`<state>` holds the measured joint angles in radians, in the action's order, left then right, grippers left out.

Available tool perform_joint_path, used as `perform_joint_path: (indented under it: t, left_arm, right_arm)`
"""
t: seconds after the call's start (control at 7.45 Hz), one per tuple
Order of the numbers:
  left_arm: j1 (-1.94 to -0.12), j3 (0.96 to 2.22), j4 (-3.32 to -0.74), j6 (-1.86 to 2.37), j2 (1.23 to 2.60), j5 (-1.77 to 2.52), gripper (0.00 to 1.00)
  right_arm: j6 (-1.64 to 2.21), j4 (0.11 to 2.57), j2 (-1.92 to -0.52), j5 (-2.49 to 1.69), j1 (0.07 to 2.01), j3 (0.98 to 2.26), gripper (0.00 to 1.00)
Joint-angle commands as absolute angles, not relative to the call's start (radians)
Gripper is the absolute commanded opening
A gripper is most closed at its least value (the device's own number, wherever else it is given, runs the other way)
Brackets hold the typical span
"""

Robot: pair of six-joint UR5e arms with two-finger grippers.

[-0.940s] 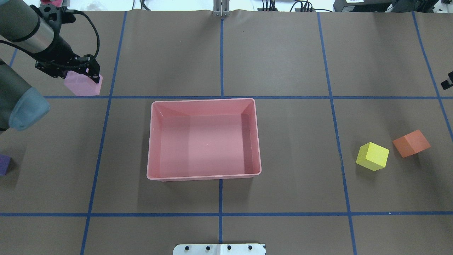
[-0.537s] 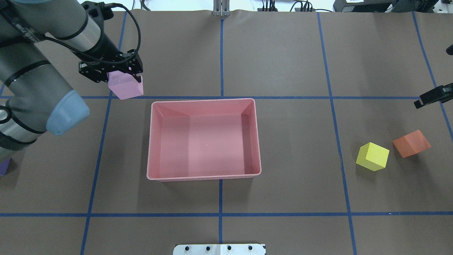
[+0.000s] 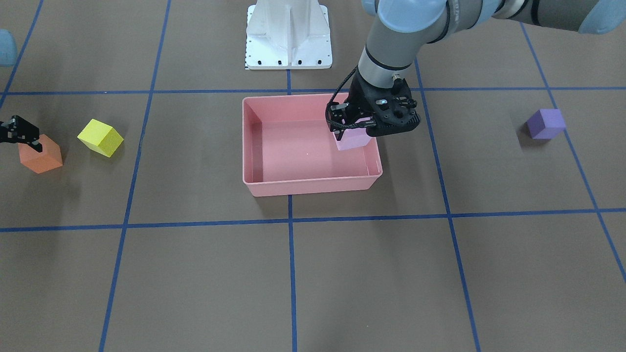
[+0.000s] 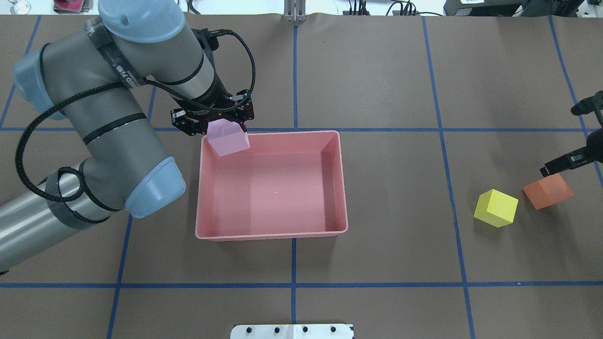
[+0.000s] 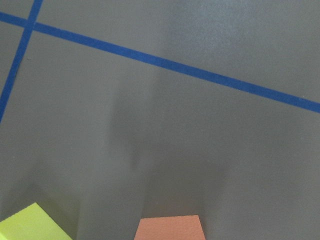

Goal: Place blocks into pink bin with both arms
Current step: 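Carry the pink cube into the bin with the left gripper and release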

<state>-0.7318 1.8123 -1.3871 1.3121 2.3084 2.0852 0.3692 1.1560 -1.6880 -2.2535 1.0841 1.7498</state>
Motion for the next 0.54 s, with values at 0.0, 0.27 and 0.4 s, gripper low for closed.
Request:
perform_joint_path:
  t: [0.0,0.27,0.4]
  left_arm:
    - [-0.718,1.809,-1.385,1.322,2.316,2.075,0.0]
    - [-0.718,1.804,-1.387,1.322,2.316,2.075,0.0]
    - [-0.715,1.804,-1.387,1.322,2.316,2.074,0.0]
  right_arm:
    - [0.37,1.155,-1.694,-2.247,1.037,1.73,0.99]
    - [0.365,1.157,-1.694,-2.235,1.009,1.7,0.99]
    - [0.361,1.157,-1.694,-2.23,1.0,1.677,0.99]
